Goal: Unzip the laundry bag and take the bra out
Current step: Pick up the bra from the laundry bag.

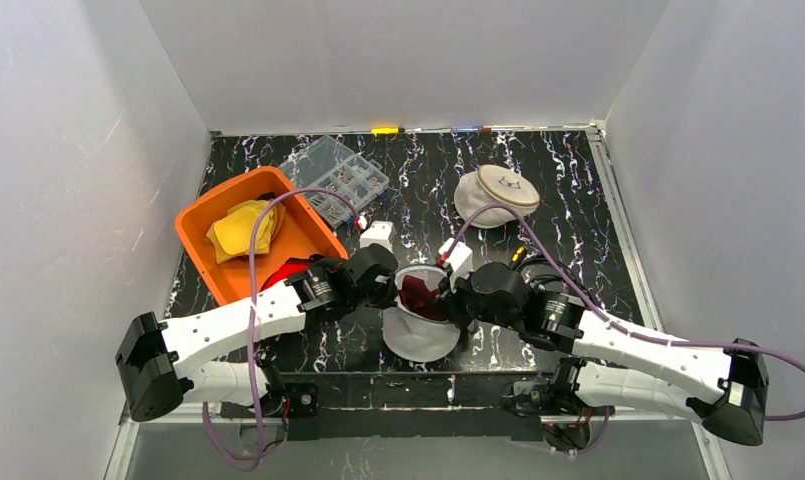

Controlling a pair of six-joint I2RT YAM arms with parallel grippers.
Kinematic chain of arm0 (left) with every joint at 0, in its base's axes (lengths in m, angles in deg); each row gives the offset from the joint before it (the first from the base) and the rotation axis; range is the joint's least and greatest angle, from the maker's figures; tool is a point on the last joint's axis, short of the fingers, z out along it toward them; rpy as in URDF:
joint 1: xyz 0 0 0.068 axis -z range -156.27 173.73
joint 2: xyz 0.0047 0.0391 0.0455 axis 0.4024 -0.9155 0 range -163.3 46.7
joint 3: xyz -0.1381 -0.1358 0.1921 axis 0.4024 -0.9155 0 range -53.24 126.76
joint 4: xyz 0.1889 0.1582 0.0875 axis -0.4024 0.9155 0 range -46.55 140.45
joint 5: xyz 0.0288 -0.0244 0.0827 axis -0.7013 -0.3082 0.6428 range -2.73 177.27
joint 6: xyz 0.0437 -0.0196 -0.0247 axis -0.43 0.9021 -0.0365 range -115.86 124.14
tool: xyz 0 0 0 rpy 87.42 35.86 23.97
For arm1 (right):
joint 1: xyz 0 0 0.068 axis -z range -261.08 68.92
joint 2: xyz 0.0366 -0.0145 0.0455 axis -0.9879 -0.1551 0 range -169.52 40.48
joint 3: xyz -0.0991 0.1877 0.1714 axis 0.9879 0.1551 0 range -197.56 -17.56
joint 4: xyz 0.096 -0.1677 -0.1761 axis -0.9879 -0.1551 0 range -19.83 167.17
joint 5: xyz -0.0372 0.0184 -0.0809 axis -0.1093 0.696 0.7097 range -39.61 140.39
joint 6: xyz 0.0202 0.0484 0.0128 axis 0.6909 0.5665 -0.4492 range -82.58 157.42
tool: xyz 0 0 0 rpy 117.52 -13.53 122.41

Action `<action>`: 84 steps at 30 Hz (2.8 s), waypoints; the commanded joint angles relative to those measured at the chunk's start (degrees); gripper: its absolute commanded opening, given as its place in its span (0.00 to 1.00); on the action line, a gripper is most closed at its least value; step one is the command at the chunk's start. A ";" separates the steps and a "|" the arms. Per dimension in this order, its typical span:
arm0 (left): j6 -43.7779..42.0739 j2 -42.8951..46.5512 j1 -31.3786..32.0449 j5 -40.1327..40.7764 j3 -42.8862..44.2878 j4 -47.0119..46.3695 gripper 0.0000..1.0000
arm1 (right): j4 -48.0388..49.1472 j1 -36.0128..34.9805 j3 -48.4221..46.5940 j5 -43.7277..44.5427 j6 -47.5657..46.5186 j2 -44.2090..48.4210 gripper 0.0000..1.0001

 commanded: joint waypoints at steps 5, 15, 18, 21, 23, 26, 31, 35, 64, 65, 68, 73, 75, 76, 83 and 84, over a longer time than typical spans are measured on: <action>-2.56 -0.09 -1.21 3.68 0.82 2.14 0.00 | 8.49 -0.04 -1.74 6.31 2.38 8.69 0.01; -5.89 4.59 -1.21 7.23 -6.76 -11.51 0.00 | 8.70 -0.07 -5.85 20.94 10.31 8.76 0.01; -5.74 3.49 -1.23 7.20 -9.58 -15.76 0.00 | 8.72 -0.05 -2.76 26.05 14.11 10.32 0.01; -4.27 2.32 -1.21 6.68 -12.00 -17.97 0.00 | 11.01 -0.03 2.56 26.74 17.31 13.25 0.01; -3.53 1.83 -1.26 6.87 -12.39 -16.95 0.00 | 10.97 0.01 4.90 25.31 18.08 14.20 0.01; -3.62 2.47 -1.21 7.37 -11.67 -13.58 0.00 | 9.55 -0.07 6.65 22.33 16.90 15.63 0.01; -6.67 6.26 -1.33 5.92 -9.35 -9.49 0.47 | 8.59 0.00 7.66 18.39 13.00 17.85 0.01; -11.22 10.85 -1.32 2.83 -7.02 -8.12 0.73 | 7.84 -0.06 6.45 14.54 9.60 17.56 0.01; -44.39 0.79 -2.38 -40.58 3.59 -12.34 0.91 | 8.48 0.01 6.10 1.56 3.06 21.17 0.01; -44.11 0.10 -2.39 -41.83 3.63 -12.41 0.89 | 8.72 -0.04 6.24 1.60 3.18 21.26 0.01; -43.21 -2.42 -2.39 -43.60 4.10 -12.33 0.78 | 9.66 0.01 6.79 1.76 3.48 21.29 0.01; -42.42 -5.30 -2.38 -44.45 4.22 -13.12 0.45 | 10.59 -0.01 7.17 1.51 4.11 20.47 0.01; -42.42 -5.74 -2.39 -44.47 4.22 -13.60 0.29 | 10.70 -0.04 7.06 1.32 4.22 20.24 0.01; -42.43 -5.80 -2.40 -44.44 4.15 -13.77 0.21 | 10.66 -0.04 7.03 1.27 4.31 20.22 0.01; -40.78 -4.81 -2.38 -41.94 3.62 -14.75 0.00 | 5.65 -0.02 4.09 3.98 7.12 20.14 0.53; -40.63 -4.54 -2.43 -41.51 3.42 -15.02 0.00 | 3.79 -0.02 2.92 4.52 7.94 19.91 0.68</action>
